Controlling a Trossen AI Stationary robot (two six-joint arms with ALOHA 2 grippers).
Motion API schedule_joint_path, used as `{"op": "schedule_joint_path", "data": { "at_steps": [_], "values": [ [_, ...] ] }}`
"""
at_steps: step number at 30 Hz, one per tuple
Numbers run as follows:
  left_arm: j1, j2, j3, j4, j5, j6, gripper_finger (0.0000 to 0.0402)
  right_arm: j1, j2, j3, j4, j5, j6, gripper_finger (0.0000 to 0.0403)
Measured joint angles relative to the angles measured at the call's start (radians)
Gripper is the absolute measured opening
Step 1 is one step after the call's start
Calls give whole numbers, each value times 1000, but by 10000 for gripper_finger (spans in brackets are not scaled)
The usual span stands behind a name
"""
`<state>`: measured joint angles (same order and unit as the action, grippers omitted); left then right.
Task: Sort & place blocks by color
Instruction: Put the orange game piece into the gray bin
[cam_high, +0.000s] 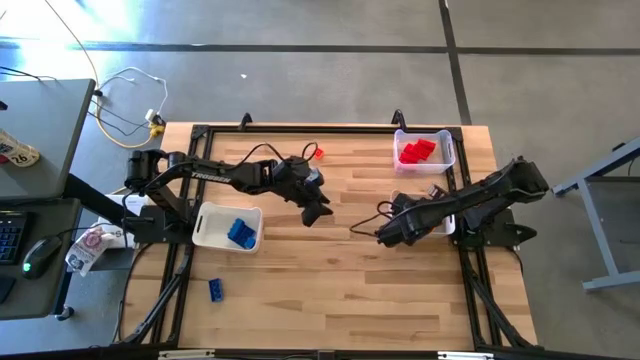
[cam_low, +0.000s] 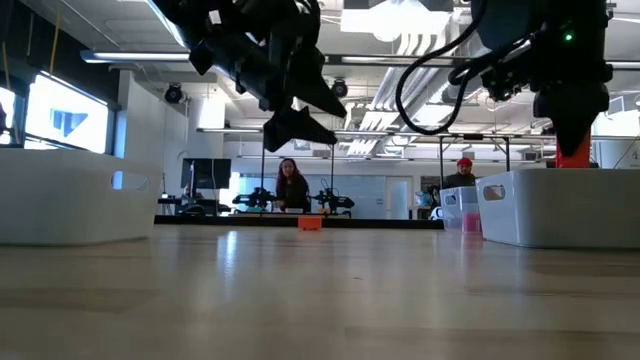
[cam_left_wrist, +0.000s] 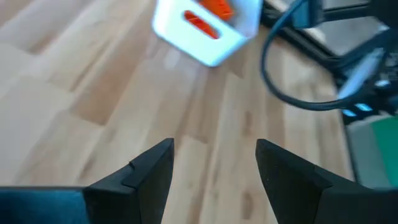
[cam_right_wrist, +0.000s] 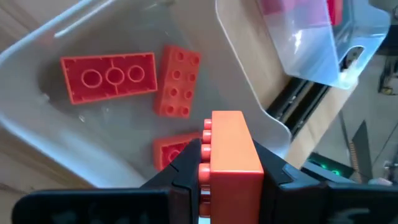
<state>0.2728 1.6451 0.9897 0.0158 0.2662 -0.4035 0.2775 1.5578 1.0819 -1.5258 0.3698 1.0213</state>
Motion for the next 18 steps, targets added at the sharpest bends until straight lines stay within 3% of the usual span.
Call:
{"op": "schedule_joint_path", "data": {
  "at_steps": [8, 18],
  "values": [
    [-40, 0, 0, -88, -99, 18, 213, 0, -61, -86, 160, 5, 20, 71],
    [-134, -50, 0, -213, -209, 41, 213, -3, -263, -255, 364, 26, 103, 77]
  ]
}}
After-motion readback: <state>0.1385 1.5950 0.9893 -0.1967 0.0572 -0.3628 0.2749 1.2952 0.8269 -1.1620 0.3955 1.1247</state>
